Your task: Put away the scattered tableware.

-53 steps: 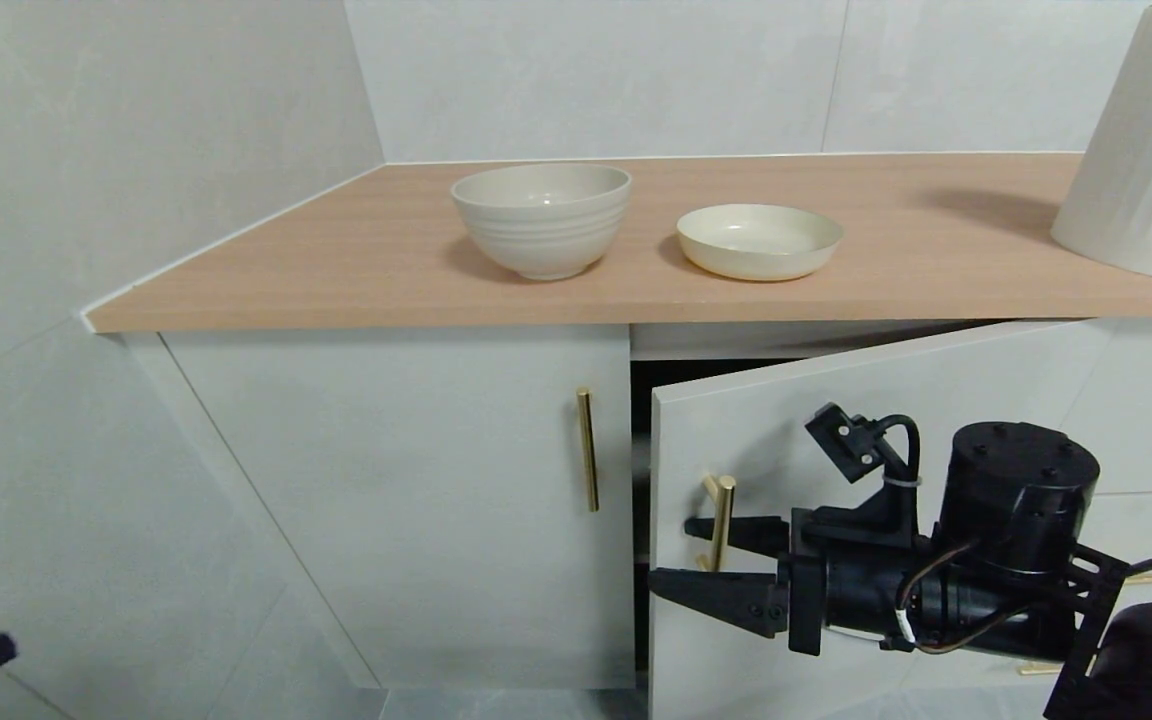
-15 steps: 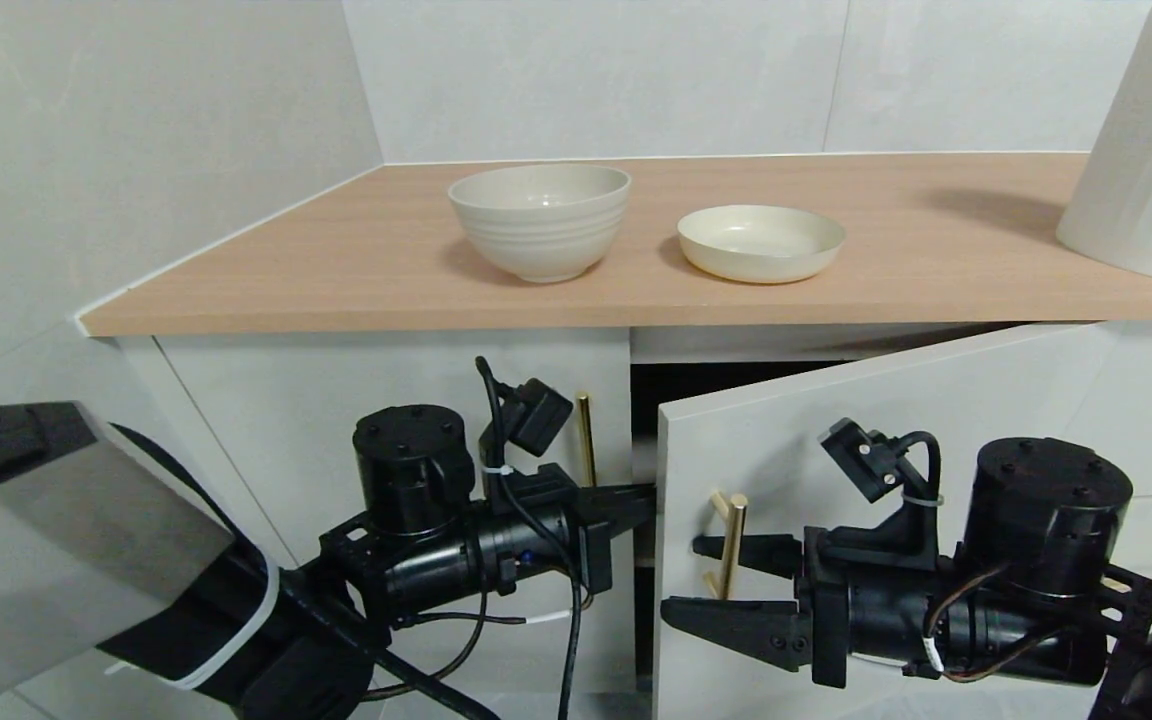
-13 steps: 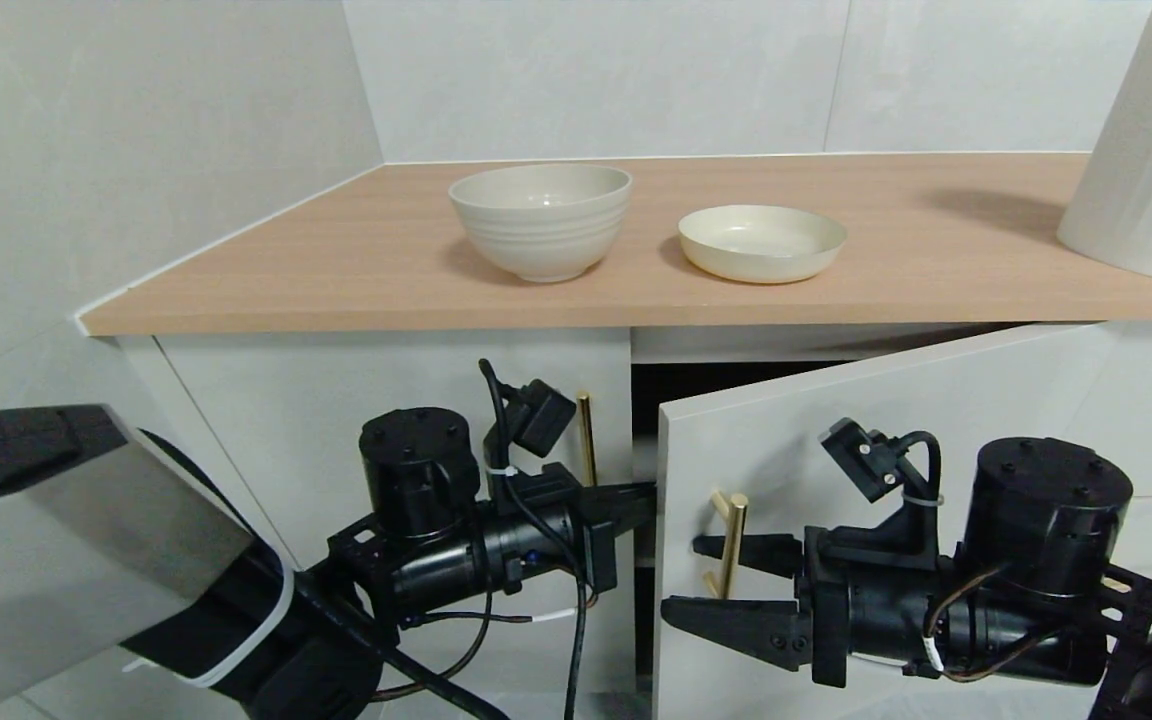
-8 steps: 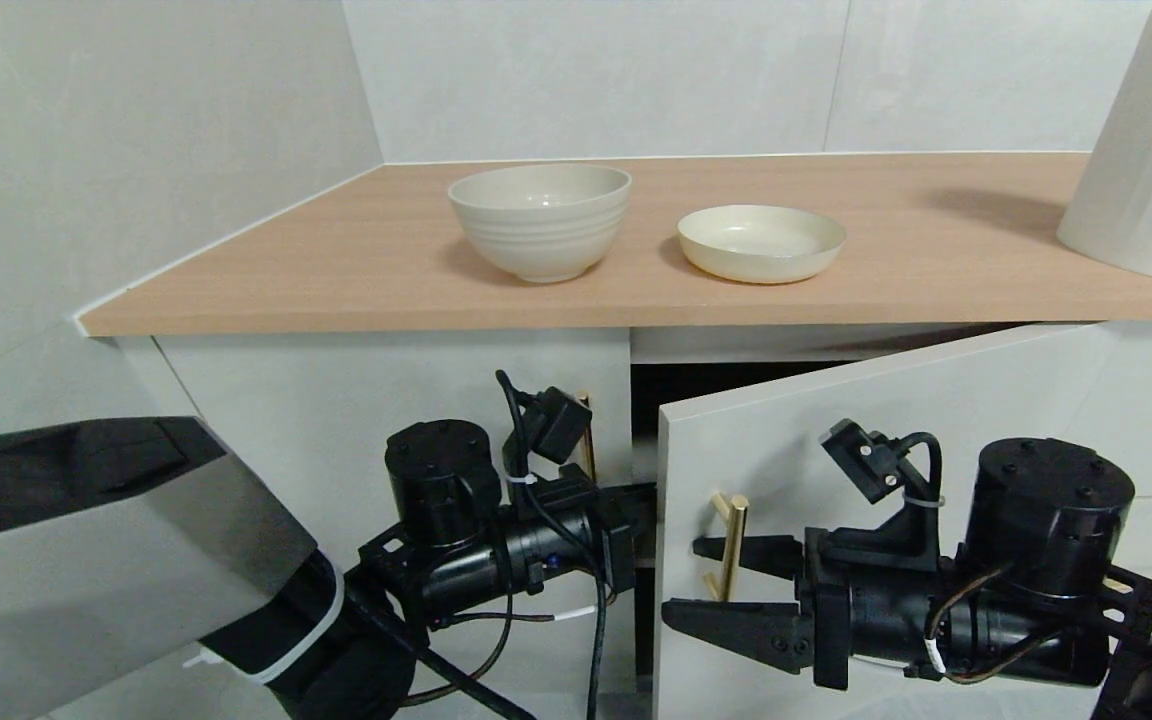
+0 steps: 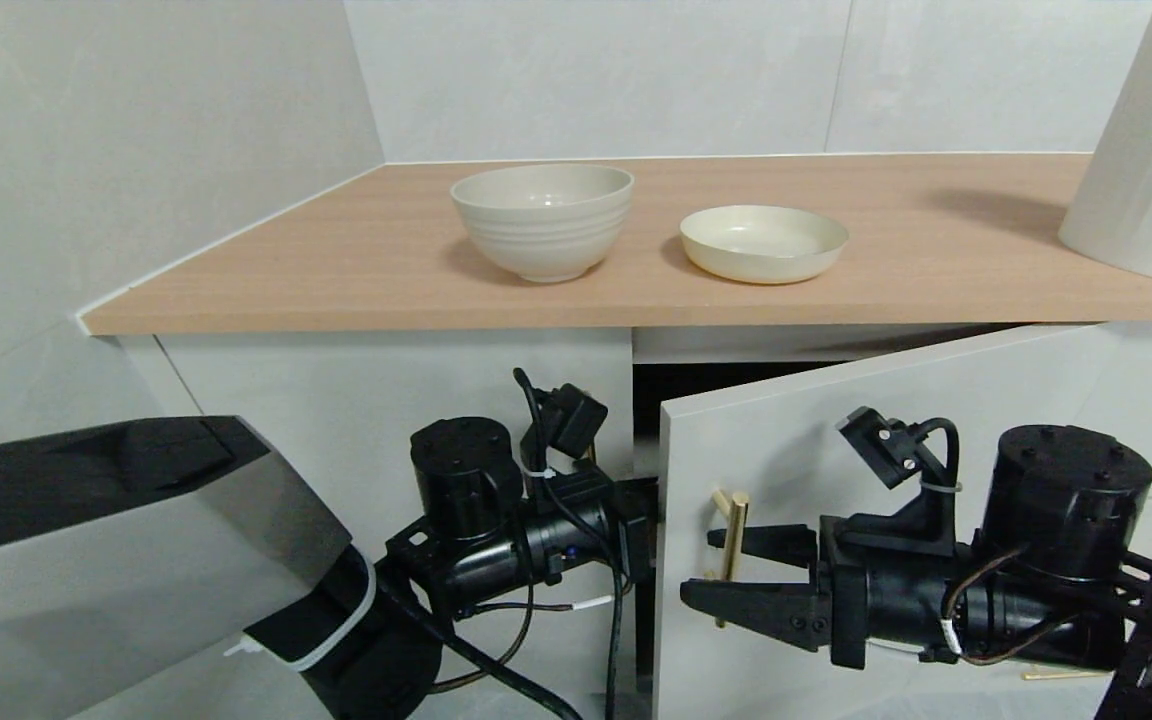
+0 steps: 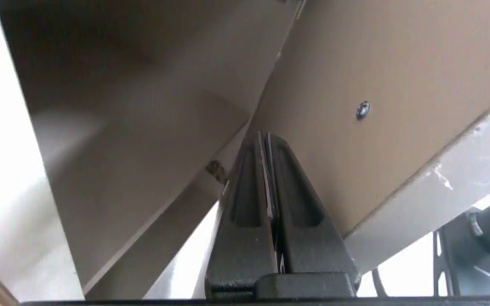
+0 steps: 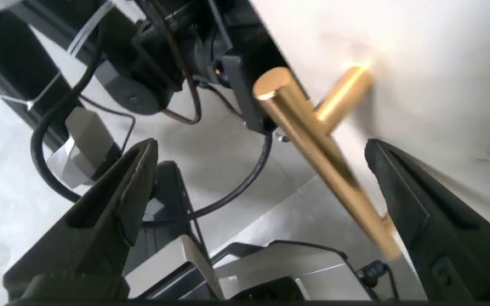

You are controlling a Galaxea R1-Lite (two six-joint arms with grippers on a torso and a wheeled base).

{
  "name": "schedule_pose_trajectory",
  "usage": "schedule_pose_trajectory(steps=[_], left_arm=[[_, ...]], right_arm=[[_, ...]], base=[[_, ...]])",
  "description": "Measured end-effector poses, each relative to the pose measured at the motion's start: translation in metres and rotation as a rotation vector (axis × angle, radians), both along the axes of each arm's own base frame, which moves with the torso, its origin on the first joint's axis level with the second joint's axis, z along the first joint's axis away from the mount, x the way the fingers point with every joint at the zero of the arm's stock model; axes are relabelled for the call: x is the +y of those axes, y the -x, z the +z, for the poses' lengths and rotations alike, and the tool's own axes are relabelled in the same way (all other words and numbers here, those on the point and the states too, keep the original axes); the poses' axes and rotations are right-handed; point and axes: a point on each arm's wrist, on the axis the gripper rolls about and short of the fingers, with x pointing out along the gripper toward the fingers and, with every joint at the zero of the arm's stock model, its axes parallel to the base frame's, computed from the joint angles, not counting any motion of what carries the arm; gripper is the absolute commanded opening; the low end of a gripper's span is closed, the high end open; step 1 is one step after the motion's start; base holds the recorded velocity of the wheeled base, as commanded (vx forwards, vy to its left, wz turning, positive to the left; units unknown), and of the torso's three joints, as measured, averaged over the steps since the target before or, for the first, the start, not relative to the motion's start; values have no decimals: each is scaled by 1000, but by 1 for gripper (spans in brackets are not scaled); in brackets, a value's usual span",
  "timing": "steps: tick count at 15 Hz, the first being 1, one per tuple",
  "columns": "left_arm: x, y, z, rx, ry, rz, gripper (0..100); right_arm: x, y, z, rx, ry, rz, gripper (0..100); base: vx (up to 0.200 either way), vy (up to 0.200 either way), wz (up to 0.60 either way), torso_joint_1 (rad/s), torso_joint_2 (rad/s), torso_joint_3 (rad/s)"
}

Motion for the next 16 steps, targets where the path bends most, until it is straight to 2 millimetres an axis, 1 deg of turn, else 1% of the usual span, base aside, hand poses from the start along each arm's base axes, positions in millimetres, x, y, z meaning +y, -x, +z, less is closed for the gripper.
schedule_pose_trajectory(steps=[2,4,8,11,13,16], left_arm=[[-2,0,0,-1,2,-3,0],[-4,1,1,-2,4,-14,0],[-4,4,2,22,16,-32,0],[-4,5,3,24,17,-28,0],[-5,6,3,25,15,-28,0],[-7,10,2,29,13,-34,0]], right_arm=[[-9,-2,3,-9,-6,-30,100],[-21,5,4,-8,-3,-62,100],[-44,38,-3,28,24,-83,100],[-54,63,-11,63,45,-47,100],[-54,72,-12,70,50,-18,100],[-54,78,-14,74,53,1,100]], base=[[0,0,0,0,0,0],[0,0,0,0,0,0],[0,0,0,0,0,0],[0,0,0,0,0,0],[-200,0,0,2,0,2],[-200,0,0,-1,1,2]])
